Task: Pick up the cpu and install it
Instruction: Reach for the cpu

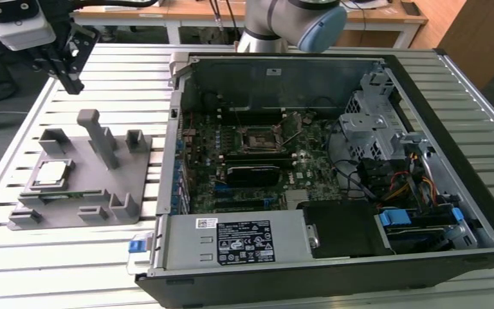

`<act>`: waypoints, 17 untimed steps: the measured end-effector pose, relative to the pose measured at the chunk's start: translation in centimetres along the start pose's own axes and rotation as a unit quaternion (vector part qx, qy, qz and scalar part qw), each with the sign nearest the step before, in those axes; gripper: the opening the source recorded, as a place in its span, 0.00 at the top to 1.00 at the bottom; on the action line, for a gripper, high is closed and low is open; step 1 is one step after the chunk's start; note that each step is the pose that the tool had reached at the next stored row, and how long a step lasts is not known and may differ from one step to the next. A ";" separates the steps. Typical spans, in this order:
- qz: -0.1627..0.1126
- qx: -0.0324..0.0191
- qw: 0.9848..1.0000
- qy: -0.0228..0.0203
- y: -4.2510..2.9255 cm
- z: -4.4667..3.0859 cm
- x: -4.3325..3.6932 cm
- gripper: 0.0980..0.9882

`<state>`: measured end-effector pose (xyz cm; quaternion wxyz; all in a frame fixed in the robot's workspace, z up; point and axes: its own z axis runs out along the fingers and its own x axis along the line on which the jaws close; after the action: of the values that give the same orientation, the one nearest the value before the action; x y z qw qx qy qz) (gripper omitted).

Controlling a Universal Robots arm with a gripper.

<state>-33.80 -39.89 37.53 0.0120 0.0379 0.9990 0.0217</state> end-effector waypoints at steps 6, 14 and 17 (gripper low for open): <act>0.000 0.000 1.000 0.000 -0.04 0.02 0.54 0.99; 0.000 0.000 1.000 0.000 -0.10 0.06 1.26 0.99; 0.000 0.000 1.000 0.000 -0.12 0.08 1.54 0.99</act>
<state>-35.34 -39.89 37.41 0.0120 0.0379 0.9990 0.0217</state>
